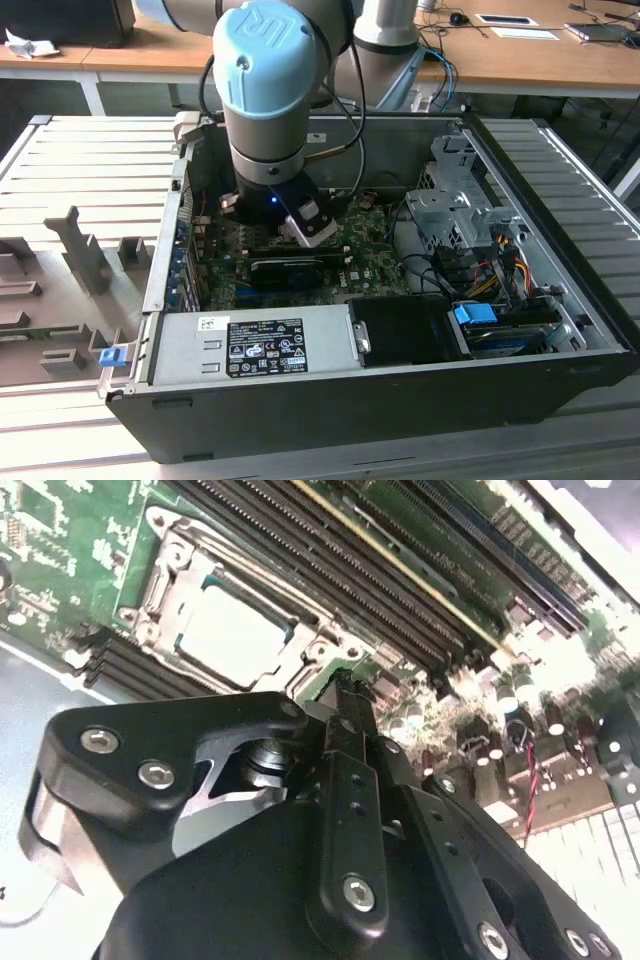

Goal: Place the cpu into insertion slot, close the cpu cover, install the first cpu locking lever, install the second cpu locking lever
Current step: 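Install the second cpu locking lever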

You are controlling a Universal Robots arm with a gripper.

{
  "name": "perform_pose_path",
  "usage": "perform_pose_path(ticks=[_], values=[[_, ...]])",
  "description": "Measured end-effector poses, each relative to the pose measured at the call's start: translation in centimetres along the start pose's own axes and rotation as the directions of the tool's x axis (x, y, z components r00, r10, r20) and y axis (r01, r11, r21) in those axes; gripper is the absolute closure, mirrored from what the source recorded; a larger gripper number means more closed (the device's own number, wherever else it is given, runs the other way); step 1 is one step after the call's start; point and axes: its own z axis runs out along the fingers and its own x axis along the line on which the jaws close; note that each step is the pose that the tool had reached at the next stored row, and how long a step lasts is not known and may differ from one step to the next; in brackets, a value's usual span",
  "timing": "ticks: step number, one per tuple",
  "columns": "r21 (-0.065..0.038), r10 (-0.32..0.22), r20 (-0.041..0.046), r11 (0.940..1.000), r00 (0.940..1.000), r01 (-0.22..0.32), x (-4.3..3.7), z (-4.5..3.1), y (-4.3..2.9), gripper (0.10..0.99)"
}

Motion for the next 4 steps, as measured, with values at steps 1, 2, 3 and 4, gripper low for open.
perform_pose_path(ticks=[1, 2, 3, 4], values=[[0.000, 0.000, -0.0002, 1.0000, 1.0000, 0.000, -0.02, -0.31, 0.11, 0.980], [0.000, 0.000, -0.0009, 1.0000, 1.0000, 0.000, -0.02, -0.48, 0.17, 0.980], [0.000, 0.001, -0.0022, 1.0000, 1.0000, -0.001, -0.04, -0.60, 0.21, 0.980], [-0.001, 0.001, -0.0024, 1.0000, 1.0000, -0.001, -0.04, -0.62, 0.22, 0.980]])
